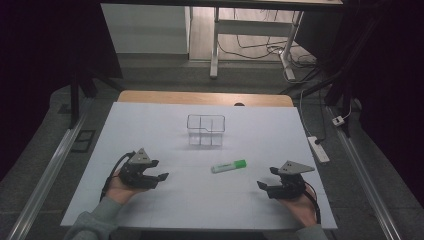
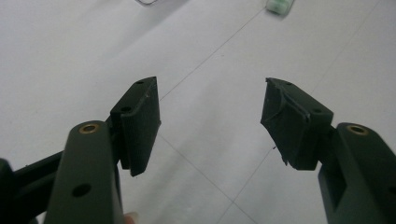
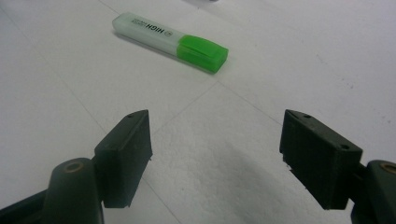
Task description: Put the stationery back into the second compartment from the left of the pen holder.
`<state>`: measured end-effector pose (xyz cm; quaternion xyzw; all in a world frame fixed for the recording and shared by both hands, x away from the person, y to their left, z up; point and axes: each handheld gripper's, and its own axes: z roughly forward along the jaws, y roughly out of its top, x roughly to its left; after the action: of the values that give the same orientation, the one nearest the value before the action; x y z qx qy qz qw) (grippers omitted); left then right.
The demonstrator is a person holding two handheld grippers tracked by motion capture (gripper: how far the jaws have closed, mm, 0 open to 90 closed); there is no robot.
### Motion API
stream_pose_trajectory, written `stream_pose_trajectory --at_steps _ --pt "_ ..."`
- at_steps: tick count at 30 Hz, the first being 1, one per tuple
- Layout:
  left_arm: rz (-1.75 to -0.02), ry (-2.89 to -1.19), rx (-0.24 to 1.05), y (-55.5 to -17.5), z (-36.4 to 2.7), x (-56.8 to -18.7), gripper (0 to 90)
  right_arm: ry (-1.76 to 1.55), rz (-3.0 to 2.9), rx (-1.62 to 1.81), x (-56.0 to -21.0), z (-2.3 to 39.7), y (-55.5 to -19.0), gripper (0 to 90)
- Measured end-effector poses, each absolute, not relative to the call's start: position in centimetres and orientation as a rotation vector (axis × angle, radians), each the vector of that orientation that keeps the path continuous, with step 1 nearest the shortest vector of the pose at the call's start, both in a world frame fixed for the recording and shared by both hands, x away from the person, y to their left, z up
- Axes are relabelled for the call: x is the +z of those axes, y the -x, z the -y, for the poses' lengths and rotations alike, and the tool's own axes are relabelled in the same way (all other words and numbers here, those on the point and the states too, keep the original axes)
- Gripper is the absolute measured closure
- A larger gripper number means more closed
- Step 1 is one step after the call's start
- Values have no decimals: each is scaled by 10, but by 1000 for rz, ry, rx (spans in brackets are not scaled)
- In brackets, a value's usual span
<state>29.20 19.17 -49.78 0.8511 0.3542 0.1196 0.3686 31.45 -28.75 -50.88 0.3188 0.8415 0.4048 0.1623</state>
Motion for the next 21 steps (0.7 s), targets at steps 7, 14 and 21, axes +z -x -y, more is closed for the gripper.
stream_pose_trajectory --at_steps 7,14,21 --pt "-912 -2191 304 -293 -190 -498 365 -906 -2378 1180 -506 286 -318 273" --pt "-918 -2181 301 -293 -192 -498 364 -1002 -2330 1182 -497 278 -336 484" --pt "-921 -2181 301 -293 -192 -498 363 -1020 -2351 1074 -498 265 -347 764"
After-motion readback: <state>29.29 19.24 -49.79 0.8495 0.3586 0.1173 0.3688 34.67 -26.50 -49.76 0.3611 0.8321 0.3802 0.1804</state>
